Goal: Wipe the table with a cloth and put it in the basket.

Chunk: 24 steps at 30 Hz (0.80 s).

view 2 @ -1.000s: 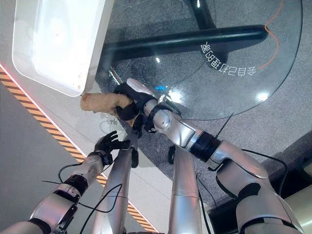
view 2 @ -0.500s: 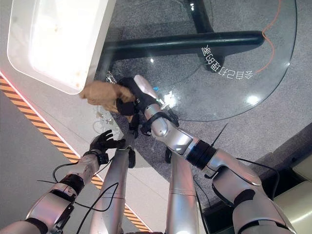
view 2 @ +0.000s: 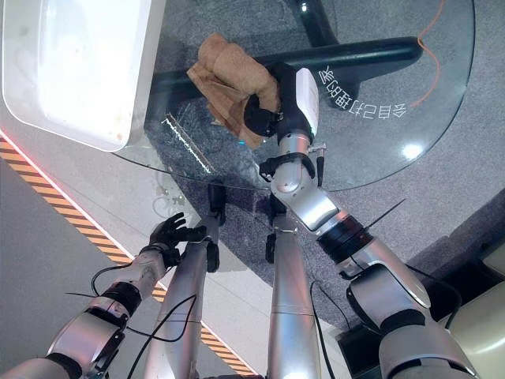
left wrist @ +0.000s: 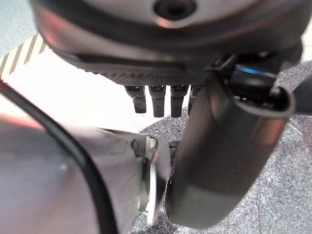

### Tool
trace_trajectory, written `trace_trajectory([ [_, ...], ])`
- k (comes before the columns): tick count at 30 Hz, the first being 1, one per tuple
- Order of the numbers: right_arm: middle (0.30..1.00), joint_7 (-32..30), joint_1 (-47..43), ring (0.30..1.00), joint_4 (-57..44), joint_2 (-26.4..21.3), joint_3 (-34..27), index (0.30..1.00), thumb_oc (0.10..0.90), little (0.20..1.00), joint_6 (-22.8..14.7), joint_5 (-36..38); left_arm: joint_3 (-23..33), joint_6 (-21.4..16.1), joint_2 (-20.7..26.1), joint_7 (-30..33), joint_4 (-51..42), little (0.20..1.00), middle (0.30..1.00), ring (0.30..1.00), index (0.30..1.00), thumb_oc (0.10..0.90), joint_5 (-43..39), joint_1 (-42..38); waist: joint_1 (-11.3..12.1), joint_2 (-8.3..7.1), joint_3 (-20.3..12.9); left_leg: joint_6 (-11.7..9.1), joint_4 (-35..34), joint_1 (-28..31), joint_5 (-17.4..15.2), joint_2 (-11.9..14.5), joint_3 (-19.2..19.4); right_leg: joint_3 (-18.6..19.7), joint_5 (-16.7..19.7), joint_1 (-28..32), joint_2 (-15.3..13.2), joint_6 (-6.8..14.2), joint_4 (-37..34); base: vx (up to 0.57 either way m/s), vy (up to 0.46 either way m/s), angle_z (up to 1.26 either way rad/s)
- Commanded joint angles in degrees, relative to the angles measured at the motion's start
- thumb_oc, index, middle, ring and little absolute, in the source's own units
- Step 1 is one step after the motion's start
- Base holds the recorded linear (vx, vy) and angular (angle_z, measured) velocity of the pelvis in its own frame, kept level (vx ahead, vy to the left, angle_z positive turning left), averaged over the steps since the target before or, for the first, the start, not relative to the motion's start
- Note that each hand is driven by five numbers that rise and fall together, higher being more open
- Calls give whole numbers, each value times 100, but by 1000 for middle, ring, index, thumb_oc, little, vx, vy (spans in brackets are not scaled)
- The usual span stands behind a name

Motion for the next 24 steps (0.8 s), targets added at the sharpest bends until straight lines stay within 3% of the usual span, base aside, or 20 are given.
trace_trajectory([
  [1, 300, -330, -128, 300, -114, -352, -356, 300, 100, 200, 82, -291, 148, 123, -127, 157, 229, 900, 900, 900, 900, 800, -59, 377, 5, 274, 32, 27, 156, 3, -468, 71, -39, 619, 652, -243, 50, 466, -657, 0, 0, 0],
  [7, 300, -492, -519, 300, 715, -597, -514, 300, 100, 200, 95, -196, 203, 214, -103, 90, 378, 900, 900, 900, 900, 800, -81, 213, 21, 281, 32, 29, 209, 11, -495, 114, 7, 554, 643, -235, -18, 460, -608, 2, 2, -1],
  [12, 300, -840, -548, 300, 1229, -790, -755, 300, 100, 200, -135, 56, 204, 292, -16, 114, 384, 900, 900, 900, 900, 800, -183, 129, 15, 258, 32, 36, 241, -10, -522, 157, 57, 512, 638, -250, -59, 463, -573, 5, 3, -3],
  [24, 300, -2160, -91, 300, 1633, -1182, -1809, 300, 100, 200, -1429, 665, 268, 158, -8, 212, 371, 900, 900, 900, 900, 800, -305, 211, -114, 221, 32, 72, 177, 80, -584, 172, 147, 500, 666, -189, -43, 493, -689, 5, 2, -8],
])
